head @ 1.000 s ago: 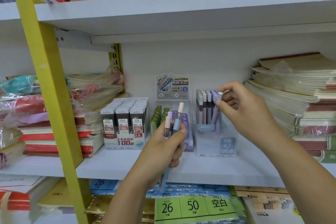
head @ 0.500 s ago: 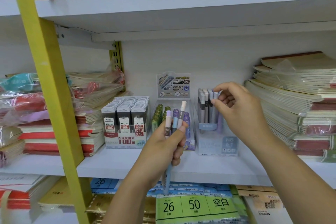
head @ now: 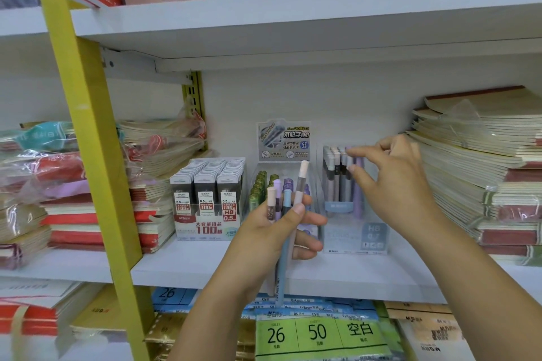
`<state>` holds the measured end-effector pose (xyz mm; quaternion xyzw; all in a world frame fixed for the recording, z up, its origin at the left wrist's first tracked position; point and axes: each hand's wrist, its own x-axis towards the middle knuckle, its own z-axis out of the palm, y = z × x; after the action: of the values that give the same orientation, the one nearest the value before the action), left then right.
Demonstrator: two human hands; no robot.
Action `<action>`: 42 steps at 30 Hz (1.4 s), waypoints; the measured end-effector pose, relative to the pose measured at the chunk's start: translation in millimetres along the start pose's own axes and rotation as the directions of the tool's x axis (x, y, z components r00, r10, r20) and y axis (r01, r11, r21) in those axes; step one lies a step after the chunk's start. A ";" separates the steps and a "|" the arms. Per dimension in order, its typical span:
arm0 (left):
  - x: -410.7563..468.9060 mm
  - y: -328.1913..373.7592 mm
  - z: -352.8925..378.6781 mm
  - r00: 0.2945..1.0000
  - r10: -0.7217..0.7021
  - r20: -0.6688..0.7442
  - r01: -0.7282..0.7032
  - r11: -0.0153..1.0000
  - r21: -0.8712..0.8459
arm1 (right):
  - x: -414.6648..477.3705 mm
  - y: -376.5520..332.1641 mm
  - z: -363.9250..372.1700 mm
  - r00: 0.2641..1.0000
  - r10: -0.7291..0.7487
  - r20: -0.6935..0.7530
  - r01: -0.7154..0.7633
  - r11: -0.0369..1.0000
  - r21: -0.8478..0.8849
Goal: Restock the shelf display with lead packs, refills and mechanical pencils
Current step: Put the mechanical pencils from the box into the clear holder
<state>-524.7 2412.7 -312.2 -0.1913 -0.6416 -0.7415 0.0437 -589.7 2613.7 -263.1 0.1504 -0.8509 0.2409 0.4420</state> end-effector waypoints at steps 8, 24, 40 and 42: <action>0.0 4.3 9.4 0.997 0.038 0.066 -0.039 0.999 0.009 | -11.9 -52.5 -31.0 0.923 -0.063 0.380 -0.243 0.671 0.701; 4.2 2.0 7.7 0.994 -0.030 -0.103 0.031 1.000 0.007 | 0.5 -3.7 -30.2 0.999 0.010 -0.037 0.009 0.870 0.492; 4.8 -3.8 3.8 0.992 0.000 -0.122 0.009 0.997 0.071 | -2.2 -0.5 4.1 0.988 -0.125 -0.090 0.133 0.986 0.099; 4.7 -3.4 3.3 0.993 0.023 -0.116 -0.013 0.996 0.088 | -1.1 2.0 6.4 0.992 -0.103 -0.076 0.105 0.994 0.028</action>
<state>-529.4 2417.3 -313.4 -0.1511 -0.6680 -0.7222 0.0963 -594.3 2612.0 -267.7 0.1927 -0.8208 0.2367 0.4828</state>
